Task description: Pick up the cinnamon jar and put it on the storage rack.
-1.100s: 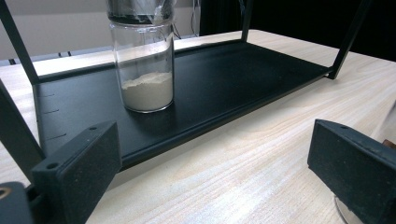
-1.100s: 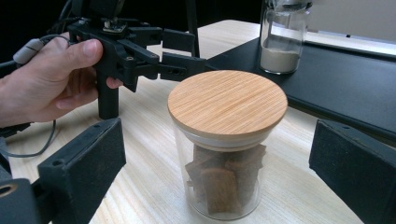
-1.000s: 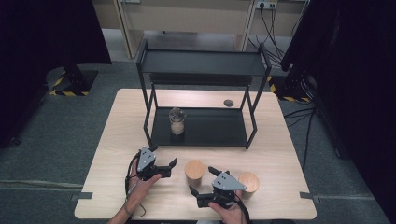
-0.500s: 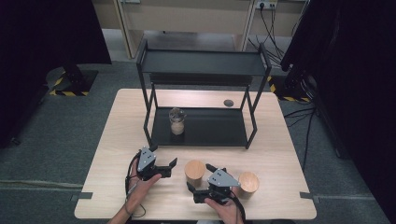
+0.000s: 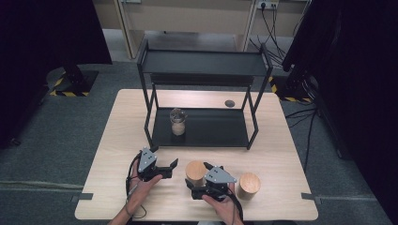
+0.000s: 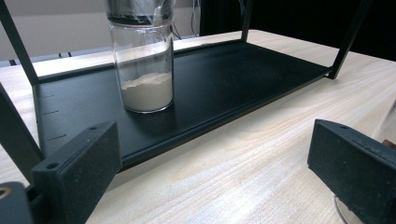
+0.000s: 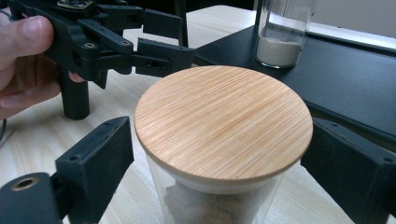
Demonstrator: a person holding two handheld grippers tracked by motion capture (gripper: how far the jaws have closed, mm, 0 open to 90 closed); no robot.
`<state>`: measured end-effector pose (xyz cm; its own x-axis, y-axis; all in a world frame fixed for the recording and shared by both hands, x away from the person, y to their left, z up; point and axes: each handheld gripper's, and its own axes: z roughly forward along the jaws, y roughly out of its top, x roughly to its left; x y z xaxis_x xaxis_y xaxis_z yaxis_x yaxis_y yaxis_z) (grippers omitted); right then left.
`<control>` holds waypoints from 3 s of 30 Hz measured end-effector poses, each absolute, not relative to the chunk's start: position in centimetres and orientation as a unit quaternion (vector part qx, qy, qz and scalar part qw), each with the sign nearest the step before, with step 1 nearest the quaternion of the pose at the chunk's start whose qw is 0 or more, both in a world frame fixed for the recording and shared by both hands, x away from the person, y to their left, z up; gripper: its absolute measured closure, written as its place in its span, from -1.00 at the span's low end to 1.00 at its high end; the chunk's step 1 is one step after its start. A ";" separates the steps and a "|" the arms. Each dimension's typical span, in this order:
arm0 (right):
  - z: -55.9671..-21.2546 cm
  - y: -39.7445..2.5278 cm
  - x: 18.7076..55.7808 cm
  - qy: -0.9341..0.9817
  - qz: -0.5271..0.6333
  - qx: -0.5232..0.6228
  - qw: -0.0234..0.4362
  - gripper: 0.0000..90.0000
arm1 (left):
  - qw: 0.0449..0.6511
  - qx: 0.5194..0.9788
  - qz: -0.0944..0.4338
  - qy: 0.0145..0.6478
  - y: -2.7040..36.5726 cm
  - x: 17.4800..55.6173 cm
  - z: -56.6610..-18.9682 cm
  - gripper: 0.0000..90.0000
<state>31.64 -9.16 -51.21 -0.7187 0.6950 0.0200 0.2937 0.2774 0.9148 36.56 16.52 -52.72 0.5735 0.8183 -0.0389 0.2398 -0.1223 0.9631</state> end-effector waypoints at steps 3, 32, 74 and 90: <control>-51.3 -9.1 31.8 0.775 0.508 0.320 0.198 -0.71 | 0.545 0.700 0.265 0.378 16.5 36.6 -52.7 -0.95; -49.4 -9.1 32.4 0.779 0.514 0.304 0.190 -0.42 | 0.545 0.701 0.265 0.377 16.5 36.6 -52.7 -0.95; -46.3 -8.8 36.2 0.779 0.498 0.320 0.204 -0.42 | 0.544 0.701 0.265 0.377 16.5 36.6 -52.7 -0.95; -46.1 -9.2 37.4 0.774 0.496 0.332 0.211 -0.42 | 0.543 0.702 0.267 0.375 16.4 36.6 -52.7 -0.95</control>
<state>37.39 -9.17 -46.14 -0.6905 0.7233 0.0031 0.3054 0.2878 0.9077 36.56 16.43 -52.72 0.5763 0.8166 -0.0327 0.2377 -0.1291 0.9627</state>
